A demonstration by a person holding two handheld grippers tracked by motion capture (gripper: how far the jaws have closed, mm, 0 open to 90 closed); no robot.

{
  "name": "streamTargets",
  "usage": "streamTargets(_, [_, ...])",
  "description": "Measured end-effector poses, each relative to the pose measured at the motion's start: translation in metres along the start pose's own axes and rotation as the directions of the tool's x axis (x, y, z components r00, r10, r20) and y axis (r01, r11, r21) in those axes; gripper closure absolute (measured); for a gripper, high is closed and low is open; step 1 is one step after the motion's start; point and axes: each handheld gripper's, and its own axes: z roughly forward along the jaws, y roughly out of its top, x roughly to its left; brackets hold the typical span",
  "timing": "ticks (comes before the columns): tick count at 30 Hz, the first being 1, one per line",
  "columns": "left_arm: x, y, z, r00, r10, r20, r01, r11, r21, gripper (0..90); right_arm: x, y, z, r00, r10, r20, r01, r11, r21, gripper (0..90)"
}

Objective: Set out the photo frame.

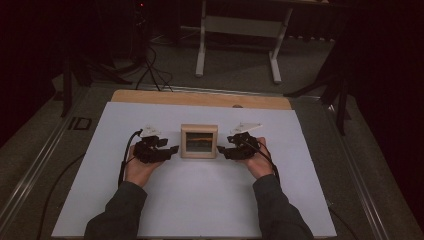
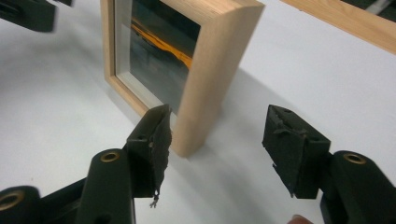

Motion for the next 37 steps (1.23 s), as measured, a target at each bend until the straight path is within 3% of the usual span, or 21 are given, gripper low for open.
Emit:
streamTargets(10, [0.006, -0.020, -0.030, 0.9989, 0.014, -0.044, -0.015, 0.9997, -0.017, 42.1, 0.000, -0.011, -0.030, 0.9986, -0.017, 0.050, 0.019, 0.999, -0.043, 39.5])
streamTargets(23, [0.020, -0.040, -0.068, 0.9940, 0.003, -0.110, -0.010, 0.9983, -0.058, 41.7, -0.008, -0.050, -0.063, 0.9923, 0.030, 0.120, -0.018, 0.995, -0.101, 37.2])
streamTargets(26, [0.022, -0.047, -0.078, 0.9913, -0.004, -0.132, -0.005, 0.9975, -0.070, 41.4, -0.007, -0.065, -0.073, 0.9890, 0.053, 0.138, -0.034, 0.990, -0.139, 36.2])
streamTargets(30, [0.020, -0.056, -0.086, 0.9917, -0.006, -0.128, -0.003, 0.9972, -0.075, 40.3, -0.004, -0.083, -0.084, 0.9864, 0.076, 0.145, -0.048, 0.981, -0.190, 34.5])
streamTargets(37, [0.017, -0.069, -0.097, 0.9905, -0.001, -0.137, -0.010, 0.9970, -0.077, 39.1, -0.002, -0.113, -0.096, 0.9779, 0.117, 0.173, -0.076, 0.971, -0.228, 32.0])
